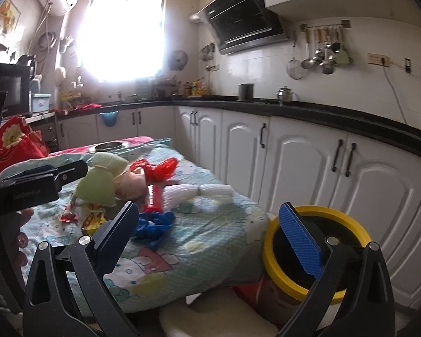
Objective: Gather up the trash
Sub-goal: 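Grasp the green mesh bag with the left tool while the right tool grasps the blue glove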
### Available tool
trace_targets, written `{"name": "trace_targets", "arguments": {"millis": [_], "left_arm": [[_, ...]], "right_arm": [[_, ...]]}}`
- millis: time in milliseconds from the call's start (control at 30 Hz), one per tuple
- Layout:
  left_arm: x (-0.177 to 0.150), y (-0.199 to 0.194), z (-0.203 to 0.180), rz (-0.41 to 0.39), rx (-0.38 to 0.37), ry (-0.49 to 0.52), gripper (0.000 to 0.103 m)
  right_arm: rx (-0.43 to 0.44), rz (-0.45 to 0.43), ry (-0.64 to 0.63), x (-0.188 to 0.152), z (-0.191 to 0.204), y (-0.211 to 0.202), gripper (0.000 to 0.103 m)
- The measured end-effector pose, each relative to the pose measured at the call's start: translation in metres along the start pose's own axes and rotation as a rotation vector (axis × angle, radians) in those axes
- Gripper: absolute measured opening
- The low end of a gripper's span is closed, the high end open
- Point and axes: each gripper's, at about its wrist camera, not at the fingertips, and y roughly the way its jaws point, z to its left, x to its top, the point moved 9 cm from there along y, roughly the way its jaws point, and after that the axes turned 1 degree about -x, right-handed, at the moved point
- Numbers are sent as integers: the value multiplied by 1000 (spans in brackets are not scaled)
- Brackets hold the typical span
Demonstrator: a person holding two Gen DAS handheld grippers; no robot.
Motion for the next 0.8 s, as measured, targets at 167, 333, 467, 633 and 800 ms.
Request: {"name": "trace_targets", "arguments": {"millis": [167,333,467,633,800], "left_arm": [[10,5,26,0,52,-30,92],[19,15,49,18,95,-41,92],[29,26,59,40,117,-33,92],[39,46,59,77,73,-23,92],[37,80,60,182,80,0,92]], "right_arm": [[66,11,-7,9,23,19,97],[116,20,-21,16,43,34,97],[141,44,-39,16,51,50,97],[147,131,-30,4,50,76,97],[180,225,-12,-14,55,97,97]]}}
